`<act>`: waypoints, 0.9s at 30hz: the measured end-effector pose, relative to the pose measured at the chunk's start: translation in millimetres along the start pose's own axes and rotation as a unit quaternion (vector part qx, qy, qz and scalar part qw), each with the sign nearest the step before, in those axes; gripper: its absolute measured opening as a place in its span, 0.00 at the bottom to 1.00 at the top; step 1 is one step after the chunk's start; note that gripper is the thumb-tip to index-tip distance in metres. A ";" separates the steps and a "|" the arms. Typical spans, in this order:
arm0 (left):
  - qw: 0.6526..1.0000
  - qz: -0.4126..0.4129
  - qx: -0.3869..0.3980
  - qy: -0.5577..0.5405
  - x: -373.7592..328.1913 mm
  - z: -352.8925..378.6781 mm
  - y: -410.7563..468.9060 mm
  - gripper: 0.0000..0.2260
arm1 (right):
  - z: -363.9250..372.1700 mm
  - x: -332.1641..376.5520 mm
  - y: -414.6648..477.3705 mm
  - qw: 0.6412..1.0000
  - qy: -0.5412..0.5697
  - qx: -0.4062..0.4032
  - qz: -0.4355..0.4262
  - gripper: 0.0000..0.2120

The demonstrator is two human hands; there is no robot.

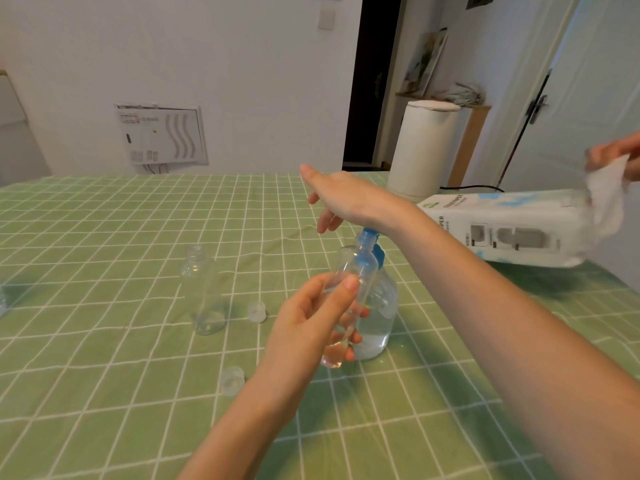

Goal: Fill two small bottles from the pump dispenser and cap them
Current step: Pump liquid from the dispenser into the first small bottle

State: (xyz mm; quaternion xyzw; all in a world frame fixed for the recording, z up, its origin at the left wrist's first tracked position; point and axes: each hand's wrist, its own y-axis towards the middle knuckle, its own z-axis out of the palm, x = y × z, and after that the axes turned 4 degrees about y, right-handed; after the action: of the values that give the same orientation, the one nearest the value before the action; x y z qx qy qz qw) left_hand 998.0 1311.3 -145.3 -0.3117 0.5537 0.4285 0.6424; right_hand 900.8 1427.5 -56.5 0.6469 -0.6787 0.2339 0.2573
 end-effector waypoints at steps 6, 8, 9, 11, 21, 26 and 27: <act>1.000 0.000 0.003 0.006 2.2 -0.3 -1.3 0.22 | 3.2 -4.5 -0.2 1.000 0.014 -0.004 0.010 0.34; 1.000 -0.002 0.003 0.008 3.6 -0.4 -2.3 0.22 | 6.7 -7.1 -0.5 1.000 0.011 0.005 0.023 0.35; 1.000 -0.003 0.003 0.008 4.2 -0.4 -2.8 0.22 | 8.3 -8.6 -1.0 1.000 0.011 0.008 0.028 0.35; 1.000 -0.003 0.000 0.008 5.1 -0.6 -3.5 0.21 | 10.0 -10.1 -1.5 0.999 0.007 0.009 0.031 0.35; 1.000 0.006 -0.001 -0.003 3.0 -1.0 -1.0 0.17 | -1.1 -2.0 -1.4 1.000 0.009 -0.004 0.000 0.33; 1.000 0.006 -0.002 -0.001 3.4 -1.0 -0.6 0.15 | -0.7 -1.5 -2.0 1.000 0.017 0.000 0.002 0.33; 1.000 0.006 -0.002 -0.001 3.4 -0.7 -0.6 0.16 | 0.2 -2.0 -1.7 1.000 0.015 0.000 0.005 0.33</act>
State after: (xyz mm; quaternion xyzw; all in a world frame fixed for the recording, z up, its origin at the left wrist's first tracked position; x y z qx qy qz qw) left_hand 998.3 1311.2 -148.8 -0.3098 0.5541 0.4337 0.6394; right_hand 902.6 1428.8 -58.0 0.6400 -0.6779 0.2451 0.2661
